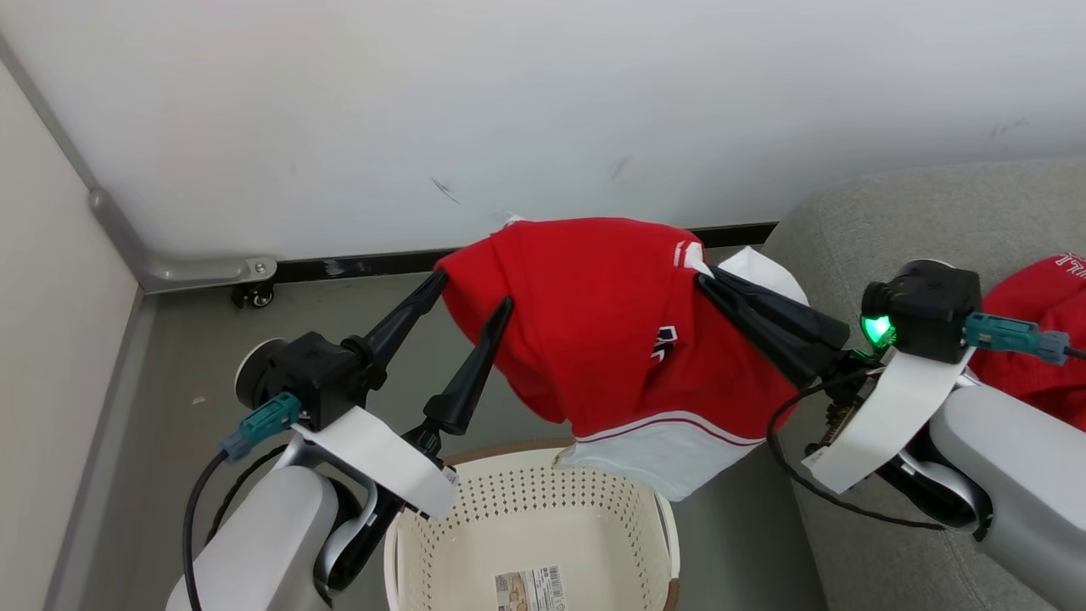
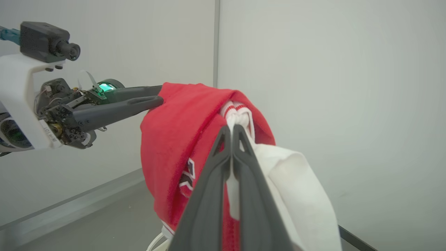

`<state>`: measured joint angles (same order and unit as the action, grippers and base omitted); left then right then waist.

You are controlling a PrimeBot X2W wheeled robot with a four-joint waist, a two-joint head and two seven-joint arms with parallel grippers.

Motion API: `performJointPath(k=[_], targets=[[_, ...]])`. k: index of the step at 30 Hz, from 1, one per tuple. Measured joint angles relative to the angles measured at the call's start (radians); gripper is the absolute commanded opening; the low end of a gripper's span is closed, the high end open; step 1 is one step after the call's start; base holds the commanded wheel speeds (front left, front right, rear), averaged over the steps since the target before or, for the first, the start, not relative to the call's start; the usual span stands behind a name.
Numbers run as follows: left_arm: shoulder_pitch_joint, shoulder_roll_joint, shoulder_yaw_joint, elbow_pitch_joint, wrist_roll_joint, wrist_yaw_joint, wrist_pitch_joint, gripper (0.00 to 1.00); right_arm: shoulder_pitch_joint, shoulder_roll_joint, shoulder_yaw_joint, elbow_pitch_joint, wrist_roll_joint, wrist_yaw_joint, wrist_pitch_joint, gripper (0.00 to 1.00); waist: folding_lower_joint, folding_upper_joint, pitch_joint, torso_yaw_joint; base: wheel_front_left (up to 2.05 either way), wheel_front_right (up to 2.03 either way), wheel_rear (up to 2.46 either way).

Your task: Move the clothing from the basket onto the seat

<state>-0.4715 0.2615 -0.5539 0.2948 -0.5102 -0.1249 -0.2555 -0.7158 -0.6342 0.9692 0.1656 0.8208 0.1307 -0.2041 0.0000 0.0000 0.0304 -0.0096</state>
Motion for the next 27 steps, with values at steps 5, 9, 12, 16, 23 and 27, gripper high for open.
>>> performJointPath(k=[5, 9, 12, 16, 23, 27], targets=[[0.0, -0.01, 0.017, 0.025, -0.005, 0.0, 0.0, 1.0, 0.024, -0.019, -0.057, 0.026, 0.008, 0.0, -0.009, 0.0, 0.0, 0.0, -0.003, -0.012, 0.0, 0.0, 0.0], [0.002, -0.011, 0.032, 0.031, -0.008, 0.0, 0.0, 1.0, 0.045, -0.034, -0.112, 0.037, 0.008, 0.0, -0.024, 0.0, 0.0, 0.0, -0.005, -0.024, 0.0, 0.0, 0.0], [0.006, -0.017, 0.043, 0.034, -0.007, 0.001, 0.0, 1.0, 0.075, -0.038, -0.149, 0.042, 0.008, 0.0, -0.026, 0.0, 0.0, 0.0, -0.006, -0.036, 0.0, 0.0, 0.0], [0.018, -0.022, 0.055, 0.035, -0.007, 0.003, 0.0, 1.0, 0.111, -0.048, -0.198, 0.058, 0.006, 0.0, -0.031, 0.0, 0.0, 0.0, -0.009, -0.054, 0.0, 0.0, 0.0], [0.018, -0.042, 0.082, 0.022, 0.01, 0.012, 0.0, 1.0, 0.182, -0.056, -0.282, 0.062, -0.015, 0.0, -0.037, 0.0, 0.0, 0.0, -0.014, -0.092, 0.0, 0.0, 0.0], [0.018, -0.046, 0.085, 0.018, 0.018, 0.012, 0.0, 1.0, 0.214, -0.056, -0.321, 0.06, -0.023, 0.0, -0.038, 0.0, 0.0, 0.0, -0.017, -0.117, 0.0, 0.0, 0.0]])
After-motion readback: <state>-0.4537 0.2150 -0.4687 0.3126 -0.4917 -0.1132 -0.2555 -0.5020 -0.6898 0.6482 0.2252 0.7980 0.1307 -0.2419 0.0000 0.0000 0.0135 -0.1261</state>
